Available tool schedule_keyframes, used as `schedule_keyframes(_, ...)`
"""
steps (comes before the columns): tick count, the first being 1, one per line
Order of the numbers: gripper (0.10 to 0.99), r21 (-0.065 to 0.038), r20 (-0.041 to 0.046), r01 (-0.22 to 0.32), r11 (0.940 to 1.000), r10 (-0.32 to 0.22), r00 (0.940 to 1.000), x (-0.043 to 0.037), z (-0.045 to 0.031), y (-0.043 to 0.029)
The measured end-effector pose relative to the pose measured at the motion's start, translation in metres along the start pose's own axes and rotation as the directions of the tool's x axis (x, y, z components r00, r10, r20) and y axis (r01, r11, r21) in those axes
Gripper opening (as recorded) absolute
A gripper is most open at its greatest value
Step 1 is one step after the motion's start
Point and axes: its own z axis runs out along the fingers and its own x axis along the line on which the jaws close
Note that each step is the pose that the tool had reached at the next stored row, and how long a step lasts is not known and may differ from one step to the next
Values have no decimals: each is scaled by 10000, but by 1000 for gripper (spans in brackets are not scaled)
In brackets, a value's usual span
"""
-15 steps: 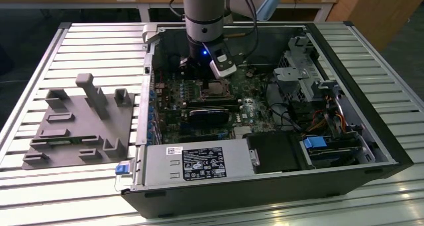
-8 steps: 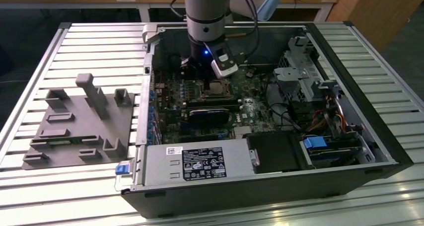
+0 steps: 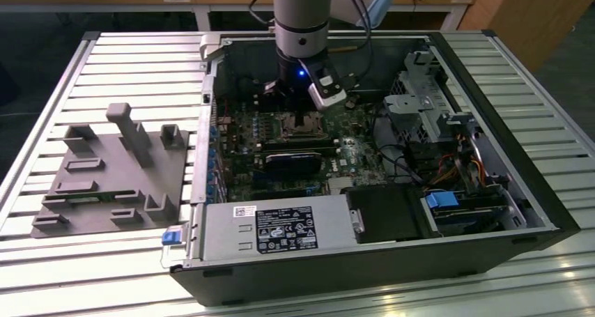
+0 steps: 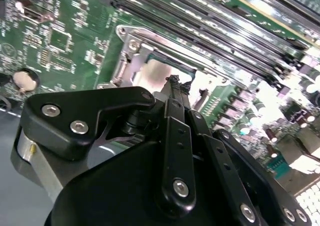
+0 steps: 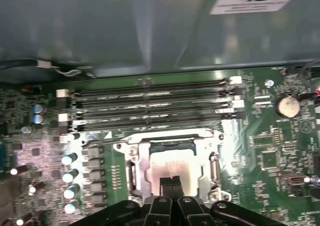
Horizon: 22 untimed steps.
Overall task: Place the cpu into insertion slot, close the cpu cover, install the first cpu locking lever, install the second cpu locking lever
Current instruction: 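Close the cpu cover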
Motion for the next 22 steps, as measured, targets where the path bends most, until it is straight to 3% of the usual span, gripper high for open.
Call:
schedule_keyframes(6,106,1,-2,0,10000,0,10000,-93,5,10)
schedule_keyframes(11,106,11,-2,0,10000,0,10000,-96,-15,13)
schedule_keyframes(22,106,9,8,1,10000,-1,10000,-106,-277,34)
